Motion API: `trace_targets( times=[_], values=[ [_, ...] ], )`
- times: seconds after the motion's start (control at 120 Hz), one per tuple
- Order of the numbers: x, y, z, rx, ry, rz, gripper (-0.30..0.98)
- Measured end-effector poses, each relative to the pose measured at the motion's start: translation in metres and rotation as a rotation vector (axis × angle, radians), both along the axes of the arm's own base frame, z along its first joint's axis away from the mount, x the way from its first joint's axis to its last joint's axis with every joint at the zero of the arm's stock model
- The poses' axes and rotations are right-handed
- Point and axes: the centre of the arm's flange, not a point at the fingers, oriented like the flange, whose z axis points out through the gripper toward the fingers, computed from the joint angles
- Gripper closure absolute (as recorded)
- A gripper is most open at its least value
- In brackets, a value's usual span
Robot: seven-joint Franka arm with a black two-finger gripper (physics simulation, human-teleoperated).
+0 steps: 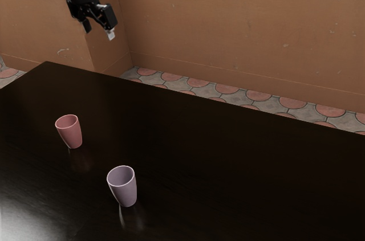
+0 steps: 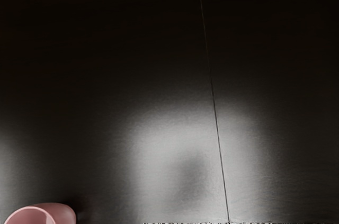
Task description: Place the right cup onto the left cup
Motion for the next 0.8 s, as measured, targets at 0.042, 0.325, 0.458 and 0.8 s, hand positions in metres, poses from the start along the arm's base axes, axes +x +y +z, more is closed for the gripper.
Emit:
trace_targets(
  times=[0.042,0.325,0.458,0.8],
  values=[
    [-0.001,-0.012,0.002,0.011,0.003,-0.025,0.02],
    [-0.003,-0.069,-0.067,0.018,0.141,-0.129,0.02],
    [-0.025,-0.121,-0.144,-0.010,0.220,-0.185,0.02],
    [-0.111,-0.113,-0.265,-0.161,0.263,0.024,0.02]
  ],
)
